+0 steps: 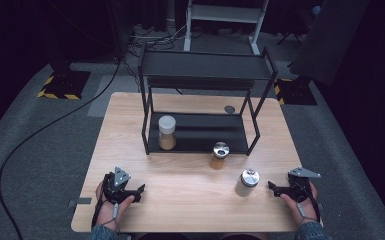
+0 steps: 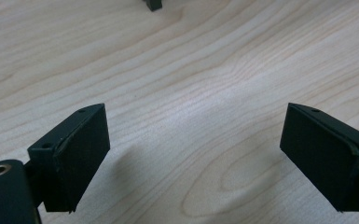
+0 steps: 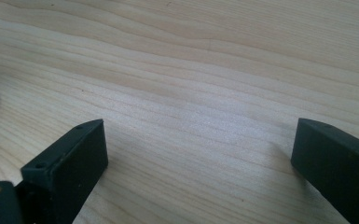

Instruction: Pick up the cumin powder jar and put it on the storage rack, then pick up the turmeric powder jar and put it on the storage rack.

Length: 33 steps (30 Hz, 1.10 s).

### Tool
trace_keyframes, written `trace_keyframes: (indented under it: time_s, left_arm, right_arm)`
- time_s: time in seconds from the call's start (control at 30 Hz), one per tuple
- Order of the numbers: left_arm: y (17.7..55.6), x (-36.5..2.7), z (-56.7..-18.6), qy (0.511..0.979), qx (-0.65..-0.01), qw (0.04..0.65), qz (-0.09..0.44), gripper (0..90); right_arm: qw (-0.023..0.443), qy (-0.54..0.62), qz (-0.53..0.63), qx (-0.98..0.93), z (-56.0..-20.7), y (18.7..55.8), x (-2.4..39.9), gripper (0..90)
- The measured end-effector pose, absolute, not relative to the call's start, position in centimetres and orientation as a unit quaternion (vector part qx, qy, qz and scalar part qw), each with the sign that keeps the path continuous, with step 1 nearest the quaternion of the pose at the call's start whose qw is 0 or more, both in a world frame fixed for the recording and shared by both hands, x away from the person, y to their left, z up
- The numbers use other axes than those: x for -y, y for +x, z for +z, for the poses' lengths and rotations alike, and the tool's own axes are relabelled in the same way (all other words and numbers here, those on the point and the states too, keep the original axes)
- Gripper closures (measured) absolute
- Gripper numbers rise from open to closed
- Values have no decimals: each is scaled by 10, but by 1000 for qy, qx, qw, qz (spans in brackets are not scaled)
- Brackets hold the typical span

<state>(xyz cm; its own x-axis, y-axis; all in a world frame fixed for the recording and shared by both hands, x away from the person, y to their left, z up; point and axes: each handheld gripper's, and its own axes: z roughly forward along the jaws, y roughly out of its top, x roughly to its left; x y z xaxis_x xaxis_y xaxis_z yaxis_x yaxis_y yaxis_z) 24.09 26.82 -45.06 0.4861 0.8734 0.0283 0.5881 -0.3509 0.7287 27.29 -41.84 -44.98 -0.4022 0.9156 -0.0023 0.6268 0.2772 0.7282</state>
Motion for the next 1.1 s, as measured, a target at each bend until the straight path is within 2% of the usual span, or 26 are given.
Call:
trace_keyframes:
  time_s: [0.13, 0.8, 1.1]
  left_arm:
    - [248, -270, -448, 791, -480, 329, 189, 75]
    - [249, -270, -448, 793, -477, 328, 189, 55]
    - [248, -270, -448, 792, -480, 327, 189, 56]
  right_arm:
    - [218, 501, 332, -769, -450, 273, 418, 33]
    - [208, 496, 342, -770, -449, 277, 426, 58]
    - [210, 487, 344, -775, -436, 276, 423, 63]
